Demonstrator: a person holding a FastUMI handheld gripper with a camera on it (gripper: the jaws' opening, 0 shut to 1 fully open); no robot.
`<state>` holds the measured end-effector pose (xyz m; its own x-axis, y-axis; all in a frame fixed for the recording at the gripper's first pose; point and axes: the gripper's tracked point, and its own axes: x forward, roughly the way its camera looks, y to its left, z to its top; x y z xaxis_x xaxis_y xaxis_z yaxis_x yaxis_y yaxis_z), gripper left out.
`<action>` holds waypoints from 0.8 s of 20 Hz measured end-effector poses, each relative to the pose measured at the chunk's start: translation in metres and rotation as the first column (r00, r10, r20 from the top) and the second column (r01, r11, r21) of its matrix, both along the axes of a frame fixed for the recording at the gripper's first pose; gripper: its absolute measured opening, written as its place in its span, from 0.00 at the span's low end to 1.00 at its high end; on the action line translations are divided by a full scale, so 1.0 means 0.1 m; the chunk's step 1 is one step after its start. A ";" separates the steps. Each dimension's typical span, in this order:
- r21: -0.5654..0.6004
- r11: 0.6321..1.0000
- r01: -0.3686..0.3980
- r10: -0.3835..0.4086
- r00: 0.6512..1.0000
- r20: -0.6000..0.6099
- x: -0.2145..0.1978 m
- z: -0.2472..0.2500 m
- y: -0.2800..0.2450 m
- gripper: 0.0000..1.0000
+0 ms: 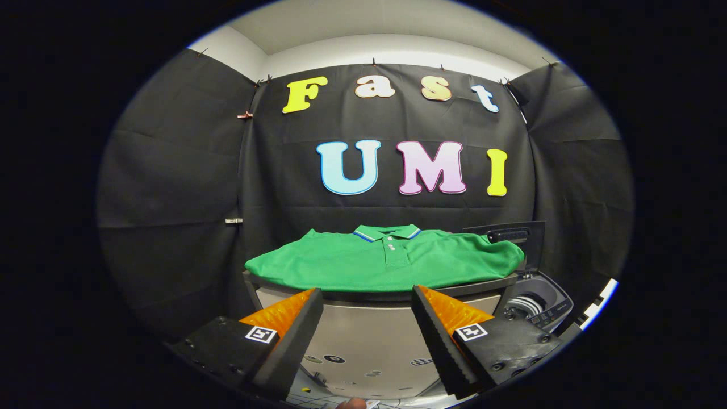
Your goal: Put the clothes into the washing machine and then close the washing machine lid.
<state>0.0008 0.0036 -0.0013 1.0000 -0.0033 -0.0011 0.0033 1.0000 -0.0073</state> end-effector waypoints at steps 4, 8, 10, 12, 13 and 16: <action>0.005 1.000 0.005 -0.005 1.000 -0.004 0.00 -0.01 0.00 0.98; 0.002 1.000 0.009 -0.009 1.000 -0.009 -0.01 -0.02 -0.03 0.98; 0.010 1.000 0.007 -0.007 1.000 -0.013 -0.01 -0.05 -0.03 0.98; 0.000 1.000 0.008 -0.008 1.000 -0.015 -0.02 -0.04 -0.02 0.98; -0.002 1.000 0.006 -0.006 1.000 -0.016 -0.03 -0.05 -0.02 0.98; 0.001 1.000 -0.002 0.002 1.000 -0.012 -0.04 -0.04 0.01 0.98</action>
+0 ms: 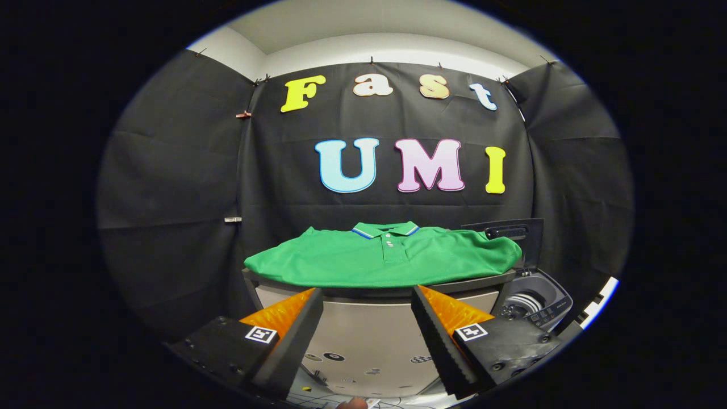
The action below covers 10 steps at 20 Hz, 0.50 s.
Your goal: Put the clothes into the washing machine and then close the washing machine lid.
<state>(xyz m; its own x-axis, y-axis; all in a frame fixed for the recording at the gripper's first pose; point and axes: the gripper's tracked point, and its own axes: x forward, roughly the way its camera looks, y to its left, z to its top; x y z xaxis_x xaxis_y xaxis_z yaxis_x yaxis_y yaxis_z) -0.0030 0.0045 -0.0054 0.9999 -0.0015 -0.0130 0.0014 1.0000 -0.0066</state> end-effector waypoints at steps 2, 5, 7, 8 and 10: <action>0.000 1.000 -0.001 0.001 1.000 -0.002 -0.01 0.00 0.01 0.98; -0.001 1.000 -0.005 0.005 1.000 0.000 -0.01 0.00 0.04 0.98; -0.003 1.000 -0.007 0.007 1.000 -0.002 -0.01 -0.01 0.03 0.98; -0.003 1.000 -0.002 0.002 1.000 -0.005 -0.01 -0.02 0.02 0.98; -0.002 1.000 0.003 -0.003 1.000 -0.005 -0.01 -0.02 0.01 0.98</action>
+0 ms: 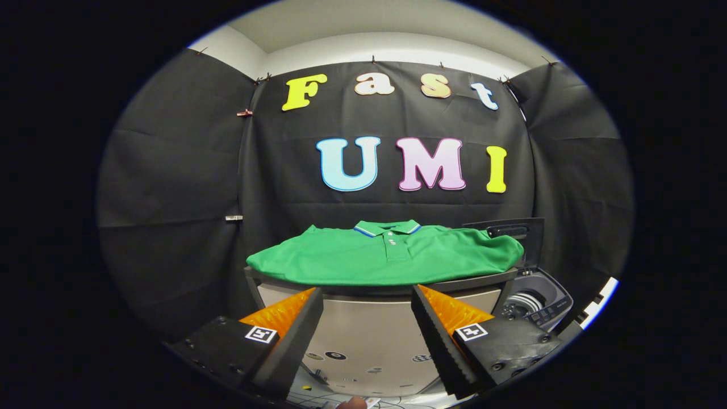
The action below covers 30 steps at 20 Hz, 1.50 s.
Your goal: Put the clothes into the washing machine and then close the washing machine lid.
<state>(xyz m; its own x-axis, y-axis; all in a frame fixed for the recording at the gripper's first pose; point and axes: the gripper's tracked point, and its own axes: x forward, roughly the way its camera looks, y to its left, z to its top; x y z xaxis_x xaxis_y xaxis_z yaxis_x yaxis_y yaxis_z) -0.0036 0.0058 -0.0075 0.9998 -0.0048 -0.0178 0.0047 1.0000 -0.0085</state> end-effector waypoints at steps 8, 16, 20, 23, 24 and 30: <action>-0.004 1.000 0.031 -0.031 0.999 0.024 0.11 0.18 -0.09 0.98; 0.018 0.995 0.099 -0.098 0.995 -0.026 1.02 0.79 -0.23 0.98; -0.012 0.994 0.104 -0.105 0.989 -0.106 1.47 0.82 -0.24 0.99; -0.051 0.994 0.101 -0.109 0.974 -0.201 1.74 0.76 -0.24 0.99; -0.062 0.993 0.098 -0.110 0.964 -0.240 1.81 0.71 -0.26 0.99; -0.016 0.994 0.108 -0.104 0.883 -0.457 2.11 0.39 -0.32 0.98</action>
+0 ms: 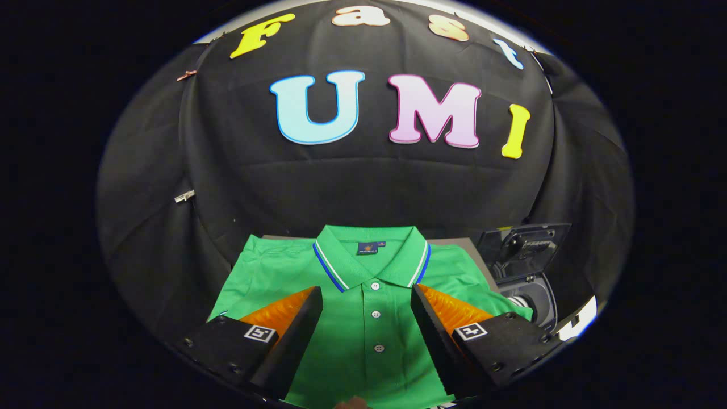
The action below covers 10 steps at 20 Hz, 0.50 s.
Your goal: Put the clothes into the washing machine and then close the washing machine lid.
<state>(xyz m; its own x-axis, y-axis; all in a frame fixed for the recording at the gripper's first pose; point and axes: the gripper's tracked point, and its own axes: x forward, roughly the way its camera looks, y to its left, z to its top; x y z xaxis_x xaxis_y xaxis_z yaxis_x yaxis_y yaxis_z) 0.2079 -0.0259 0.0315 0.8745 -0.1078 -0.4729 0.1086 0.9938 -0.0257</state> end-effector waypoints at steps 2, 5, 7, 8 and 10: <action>0.035 0.999 0.008 -0.006 0.998 -0.060 0.05 -0.08 -0.01 0.98; 0.070 0.997 0.025 -0.014 0.988 -0.152 0.07 -0.22 -0.03 0.98; 0.074 0.997 0.032 -0.016 0.977 -0.213 0.07 -0.32 -0.04 0.99; 0.070 0.997 0.032 -0.013 0.966 -0.260 0.04 -0.41 -0.05 1.00; 0.037 0.999 0.021 -0.009 0.948 -0.317 0.03 -0.47 -0.04 1.00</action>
